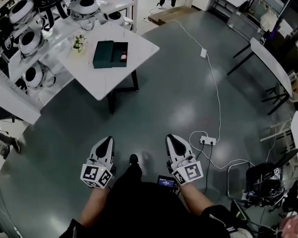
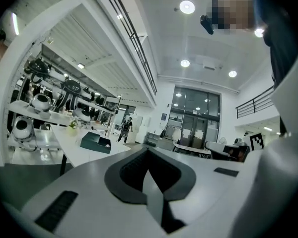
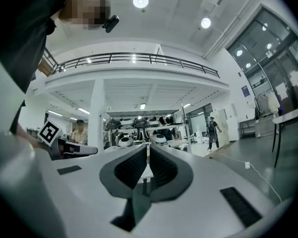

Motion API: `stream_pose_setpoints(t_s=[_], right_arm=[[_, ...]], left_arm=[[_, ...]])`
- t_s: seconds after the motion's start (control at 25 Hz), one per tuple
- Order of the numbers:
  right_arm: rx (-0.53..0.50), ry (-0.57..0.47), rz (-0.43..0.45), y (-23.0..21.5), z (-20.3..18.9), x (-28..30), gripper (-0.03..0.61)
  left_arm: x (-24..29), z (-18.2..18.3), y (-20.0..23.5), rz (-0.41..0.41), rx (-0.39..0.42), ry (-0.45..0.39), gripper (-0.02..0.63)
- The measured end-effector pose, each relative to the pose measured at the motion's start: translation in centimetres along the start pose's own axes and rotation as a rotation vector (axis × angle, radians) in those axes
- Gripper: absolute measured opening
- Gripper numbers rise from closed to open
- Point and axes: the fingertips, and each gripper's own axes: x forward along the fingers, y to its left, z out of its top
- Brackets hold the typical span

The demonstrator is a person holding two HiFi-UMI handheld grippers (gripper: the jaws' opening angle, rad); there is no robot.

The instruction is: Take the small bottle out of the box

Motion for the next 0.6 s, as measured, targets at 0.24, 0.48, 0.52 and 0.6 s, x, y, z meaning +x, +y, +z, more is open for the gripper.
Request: stream_pose_setpoints(t_s=[0.24,0.48,0.52,0.6], right_arm=[[-0.072,-0.001,-0.063,-4.9,1.9,6.4,0.04],[-0.119,-0.019,-0.147,-10.2,3.6,9.9,0.04],[-0.122,-0.022,-0.164,-11.1,3.8,10.0,0.041],[-0.131,-0.031,-0.194,-13.0,4.3,10.4,0.041]], left_arm=[[8.0,2.5,3.2,-0.077,-0.031,-0.005,0.015],[14.3,3.4,4.6,-0.167,-0.057,0.025,0.015],[15.2,3.3,4.6,-0.177,-0.058,0.029,0.015],[17.2,3.2,4.7,-0.19,-0.074,0.032,0.015]])
